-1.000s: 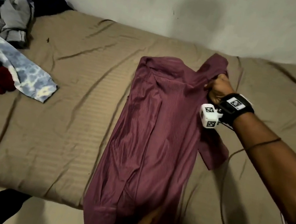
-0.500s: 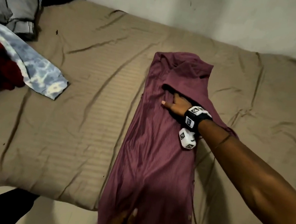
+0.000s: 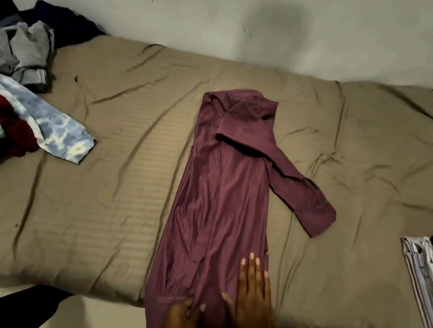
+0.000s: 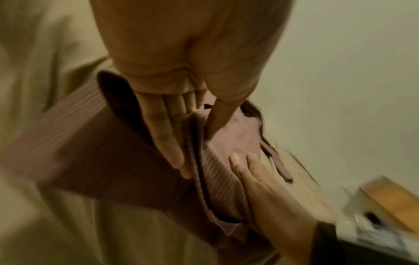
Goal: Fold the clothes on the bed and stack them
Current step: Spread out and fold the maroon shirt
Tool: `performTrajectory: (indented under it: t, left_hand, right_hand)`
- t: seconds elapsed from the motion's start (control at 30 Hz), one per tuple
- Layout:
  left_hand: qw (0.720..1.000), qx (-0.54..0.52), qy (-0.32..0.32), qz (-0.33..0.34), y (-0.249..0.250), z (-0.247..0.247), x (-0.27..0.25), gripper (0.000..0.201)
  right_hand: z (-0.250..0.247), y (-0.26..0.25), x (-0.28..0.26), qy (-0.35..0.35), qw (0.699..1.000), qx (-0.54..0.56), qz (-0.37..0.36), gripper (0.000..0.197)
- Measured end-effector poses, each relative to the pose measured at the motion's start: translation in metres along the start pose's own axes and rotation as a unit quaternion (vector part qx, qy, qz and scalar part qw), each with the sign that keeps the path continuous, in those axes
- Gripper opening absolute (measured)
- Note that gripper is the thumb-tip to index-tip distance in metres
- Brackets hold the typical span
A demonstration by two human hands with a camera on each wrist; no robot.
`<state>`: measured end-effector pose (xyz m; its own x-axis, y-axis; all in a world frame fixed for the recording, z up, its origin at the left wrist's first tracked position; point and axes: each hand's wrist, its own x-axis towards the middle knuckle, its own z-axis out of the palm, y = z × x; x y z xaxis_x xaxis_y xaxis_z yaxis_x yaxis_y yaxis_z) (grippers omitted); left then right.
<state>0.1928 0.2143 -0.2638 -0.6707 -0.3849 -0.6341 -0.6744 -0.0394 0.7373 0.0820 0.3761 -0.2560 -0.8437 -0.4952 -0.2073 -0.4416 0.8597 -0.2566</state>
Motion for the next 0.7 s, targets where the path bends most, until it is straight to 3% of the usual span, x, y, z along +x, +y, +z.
performTrajectory:
  t: [0.1, 0.17, 0.23, 0.3, 0.37, 0.43, 0.53, 0.6, 0.67, 0.7]
  left_hand:
    - [0.983, 0.175, 0.038, 0.034, 0.060, -0.013, -0.045, 0.022]
    - [0.939, 0.321, 0.094, 0.076, 0.082, -0.017, -0.058, 0.025]
    - [0.915, 0.350, 0.122, 0.161, 0.105, -0.021, -0.057, 0.041]
    - [0.851, 0.445, 0.092, 0.264, 0.112, -0.012, -0.037, 0.073]
    - [0.798, 0.531, -0.005, 0.285, 0.132, -0.002, -0.008, 0.105]
    - [0.748, 0.597, -0.085, 0.277, 0.149, 0.002, 0.021, 0.122]
    - [0.718, 0.642, -0.144, 0.229, 0.156, 0.002, 0.055, 0.146]
    - [0.712, 0.648, -0.161, 0.216, 0.150, 0.002, 0.067, 0.156]
    - [0.717, 0.641, -0.164, 0.216, 0.147, 0.002, 0.073, 0.156]
    - [0.719, 0.639, -0.165, 0.218, 0.147, 0.002, 0.074, 0.155]
  right_hand:
    - [-0.010, 0.002, -0.007, 0.016, 0.999, 0.016, 0.023, 0.083]
    - [-0.014, -0.004, -0.008, 0.037, 0.999, 0.034, 0.010, 0.081]
    - [-0.012, -0.009, -0.013, 0.032, 0.999, 0.018, -0.014, 0.080]
    - [-0.006, -0.007, -0.020, 0.012, 1.000, 0.009, -0.026, 0.079]
    - [-0.004, 0.000, -0.019, 0.004, 0.999, 0.022, -0.031, 0.076]
    - [-0.013, 0.011, -0.004, 0.063, 0.995, 0.069, -0.024, 0.070]
    - [-0.054, 0.051, 0.050, 0.186, 0.968, 0.141, 0.091, 0.054]
    - [-0.085, 0.096, 0.098, 0.235, 0.943, 0.131, 0.193, 0.060]
    - [-0.112, 0.141, 0.144, 0.224, 0.932, 0.117, 0.261, 0.079]
    - [-0.123, 0.160, 0.164, 0.187, 0.934, 0.111, 0.284, 0.085]
